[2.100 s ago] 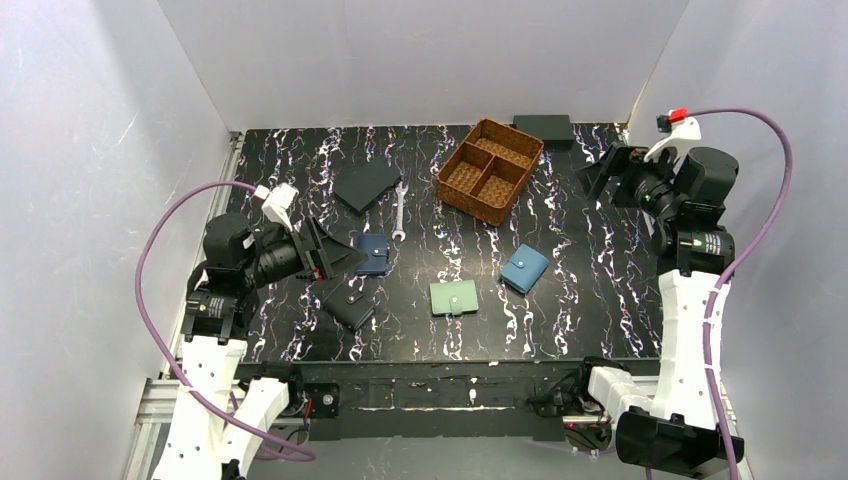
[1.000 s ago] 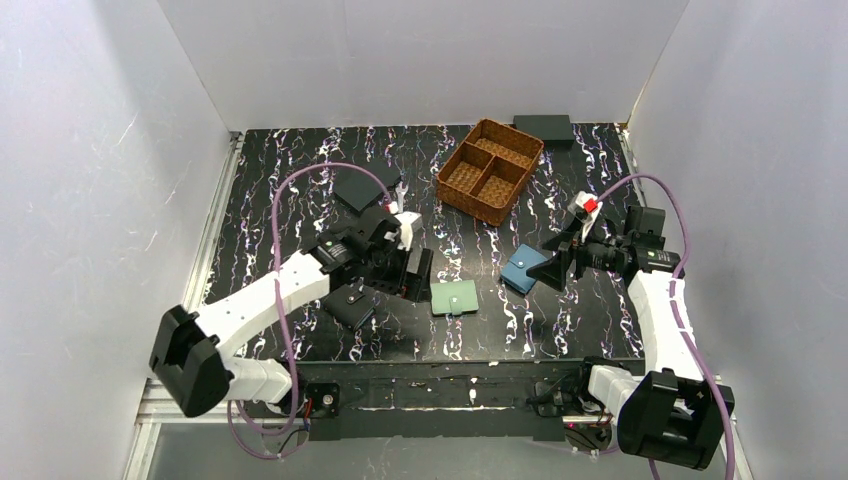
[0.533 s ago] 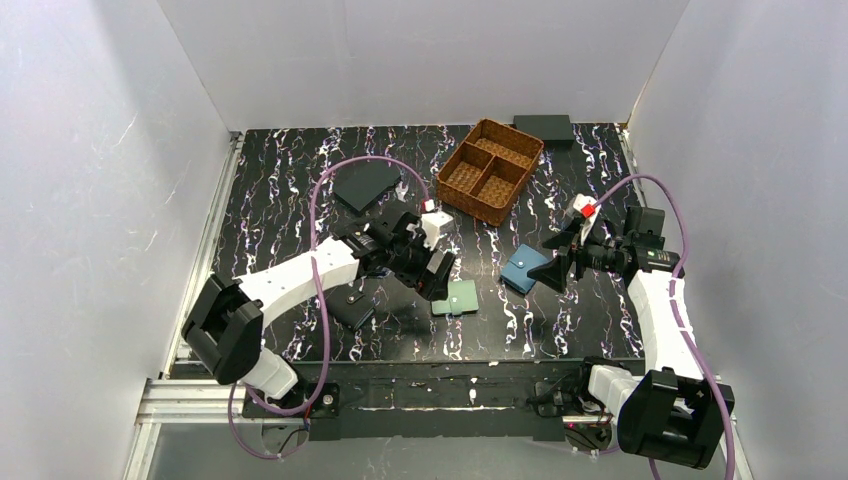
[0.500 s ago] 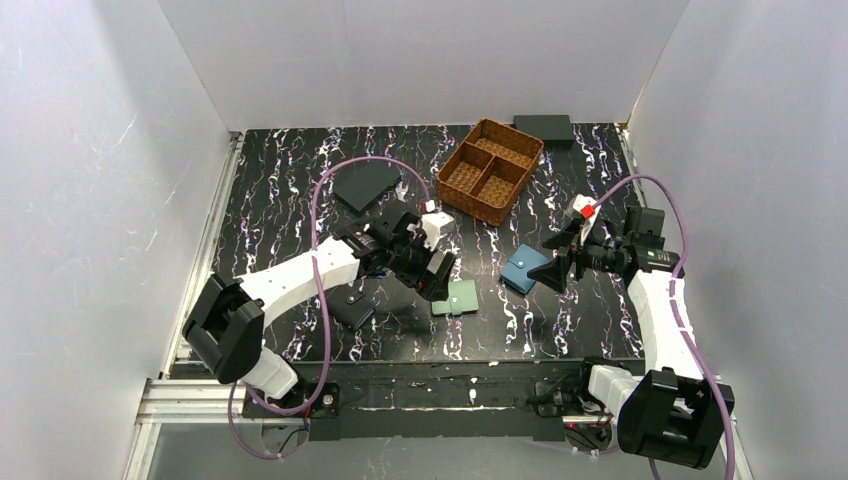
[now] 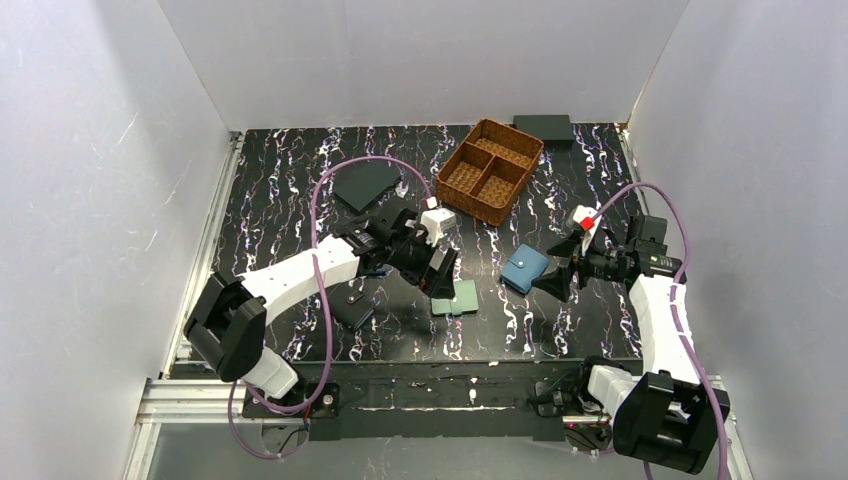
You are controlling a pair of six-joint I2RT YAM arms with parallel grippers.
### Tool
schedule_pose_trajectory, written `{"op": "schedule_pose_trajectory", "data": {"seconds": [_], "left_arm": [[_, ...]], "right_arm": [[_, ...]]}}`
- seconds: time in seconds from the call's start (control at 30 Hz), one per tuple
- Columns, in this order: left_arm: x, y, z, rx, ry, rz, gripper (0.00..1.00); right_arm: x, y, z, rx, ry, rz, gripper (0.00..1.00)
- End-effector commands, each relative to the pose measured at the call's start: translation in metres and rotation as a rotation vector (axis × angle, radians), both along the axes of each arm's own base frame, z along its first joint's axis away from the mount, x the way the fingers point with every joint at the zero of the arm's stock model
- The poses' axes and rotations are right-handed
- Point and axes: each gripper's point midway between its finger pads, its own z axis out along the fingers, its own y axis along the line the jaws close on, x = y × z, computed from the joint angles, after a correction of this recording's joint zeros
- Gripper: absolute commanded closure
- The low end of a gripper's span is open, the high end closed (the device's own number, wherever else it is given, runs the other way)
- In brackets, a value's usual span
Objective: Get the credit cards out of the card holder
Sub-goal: Pick up the card holder from the center of the board.
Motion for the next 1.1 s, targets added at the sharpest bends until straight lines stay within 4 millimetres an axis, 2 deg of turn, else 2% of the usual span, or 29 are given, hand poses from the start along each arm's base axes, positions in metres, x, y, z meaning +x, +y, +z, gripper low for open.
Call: {"op": "schedule_pose_trajectory", "data": {"seconds": [0.0,0.4,0.6,0.8,1.07], "left_arm": [[-0.006,-0.005,0.001,-0.033,0.056,-0.041,0.01],[-0.003,-0.004,-0.020,-0.006,0.099,-0.020,0.01],[-0.003,-0.007,-0.024,-0.006,0.106,-0.065,0.01],[-0.001,-0.010,-0.037,0.005,0.115,-0.107,0.01],[0.003,-0.015,-0.037,-0.003,0.107,-0.123,0.01]], "right_arm": [[-0.003,-0.003,0.005,-0.001,-0.035,-0.001,0.00],[-0.006,0.001,0.020,0.014,-0.074,0.014,0.00],[-0.003,-0.001,0.021,0.014,-0.059,-0.005,0.00],[-0.006,0.001,0.021,0.023,-0.044,0.010,0.00],[-0.005,0.003,0.019,0.035,-0.021,0.024,0.00]]}}
